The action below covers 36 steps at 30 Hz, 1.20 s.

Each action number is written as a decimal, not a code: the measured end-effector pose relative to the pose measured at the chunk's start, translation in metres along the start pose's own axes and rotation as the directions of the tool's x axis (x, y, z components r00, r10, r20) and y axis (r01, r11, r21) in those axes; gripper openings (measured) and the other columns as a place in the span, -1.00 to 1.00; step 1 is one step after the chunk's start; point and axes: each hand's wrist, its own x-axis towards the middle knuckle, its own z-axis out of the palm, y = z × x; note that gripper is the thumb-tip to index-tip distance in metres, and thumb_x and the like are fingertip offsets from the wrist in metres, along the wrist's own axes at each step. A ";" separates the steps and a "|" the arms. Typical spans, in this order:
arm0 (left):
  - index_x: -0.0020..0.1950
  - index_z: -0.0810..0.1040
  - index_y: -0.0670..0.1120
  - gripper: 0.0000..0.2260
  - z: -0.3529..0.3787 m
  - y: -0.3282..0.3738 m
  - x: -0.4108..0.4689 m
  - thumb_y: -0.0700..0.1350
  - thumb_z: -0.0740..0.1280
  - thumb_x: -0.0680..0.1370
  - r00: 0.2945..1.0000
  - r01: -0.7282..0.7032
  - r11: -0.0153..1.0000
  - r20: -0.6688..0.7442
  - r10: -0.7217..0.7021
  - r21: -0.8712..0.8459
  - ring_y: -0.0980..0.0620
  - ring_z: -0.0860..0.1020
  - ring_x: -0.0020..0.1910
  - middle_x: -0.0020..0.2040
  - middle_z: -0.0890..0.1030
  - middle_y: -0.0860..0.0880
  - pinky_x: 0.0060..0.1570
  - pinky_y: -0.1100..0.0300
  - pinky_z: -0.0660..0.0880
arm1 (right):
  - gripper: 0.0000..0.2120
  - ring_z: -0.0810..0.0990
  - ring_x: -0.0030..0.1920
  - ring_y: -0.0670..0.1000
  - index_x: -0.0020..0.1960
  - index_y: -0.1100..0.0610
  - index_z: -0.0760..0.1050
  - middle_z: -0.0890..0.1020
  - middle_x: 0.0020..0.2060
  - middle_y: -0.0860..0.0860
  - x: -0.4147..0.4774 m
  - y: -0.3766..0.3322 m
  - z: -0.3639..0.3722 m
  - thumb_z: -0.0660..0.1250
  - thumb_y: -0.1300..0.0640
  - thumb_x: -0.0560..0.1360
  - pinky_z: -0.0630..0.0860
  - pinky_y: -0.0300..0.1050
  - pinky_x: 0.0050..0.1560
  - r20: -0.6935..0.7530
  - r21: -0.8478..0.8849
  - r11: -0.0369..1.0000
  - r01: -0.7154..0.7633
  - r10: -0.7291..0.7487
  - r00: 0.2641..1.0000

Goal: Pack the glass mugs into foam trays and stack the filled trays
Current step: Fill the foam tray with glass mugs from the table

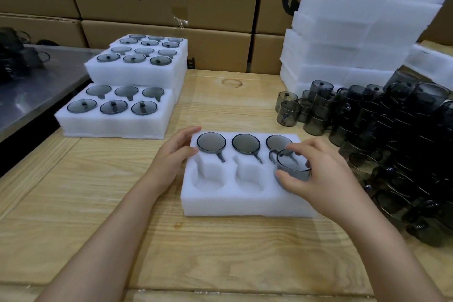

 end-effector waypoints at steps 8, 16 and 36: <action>0.23 0.51 0.00 -0.56 0.000 -0.002 0.001 -0.18 0.27 0.34 1.000 -0.001 1.000 0.001 0.001 0.005 0.18 0.59 0.00 0.02 0.64 0.10 -0.10 0.38 0.49 | -0.44 0.31 0.24 0.03 0.45 0.14 0.30 0.40 0.23 0.01 -0.015 -0.002 0.019 0.24 -0.02 0.50 0.20 -0.14 0.25 -0.033 -0.151 0.987 0.056 -0.062 0.998; 0.25 0.50 0.02 -0.57 0.005 0.010 -0.005 -0.16 0.28 0.38 1.000 0.022 0.995 -0.022 -0.020 0.096 0.09 0.51 0.20 0.16 0.59 0.09 0.09 0.34 0.43 | -0.42 0.05 0.50 -0.15 0.53 0.06 0.10 0.15 0.50 -0.12 -0.023 0.010 0.024 0.13 -0.05 0.56 -0.32 -0.41 0.38 0.045 -0.088 0.993 0.076 -0.073 0.996; 0.53 -0.27 -0.24 -0.01 0.140 0.048 -0.043 0.46 0.01 0.45 0.893 -0.436 0.072 0.441 -0.087 0.897 -0.06 -0.29 0.53 0.56 -0.23 -0.20 0.48 0.08 -0.31 | -0.51 -0.22 0.53 0.06 0.54 -0.05 -0.16 -0.16 0.54 -0.03 0.043 0.020 0.033 -0.20 -0.08 0.63 -0.18 0.16 0.47 0.254 -0.259 0.949 -0.177 0.244 0.936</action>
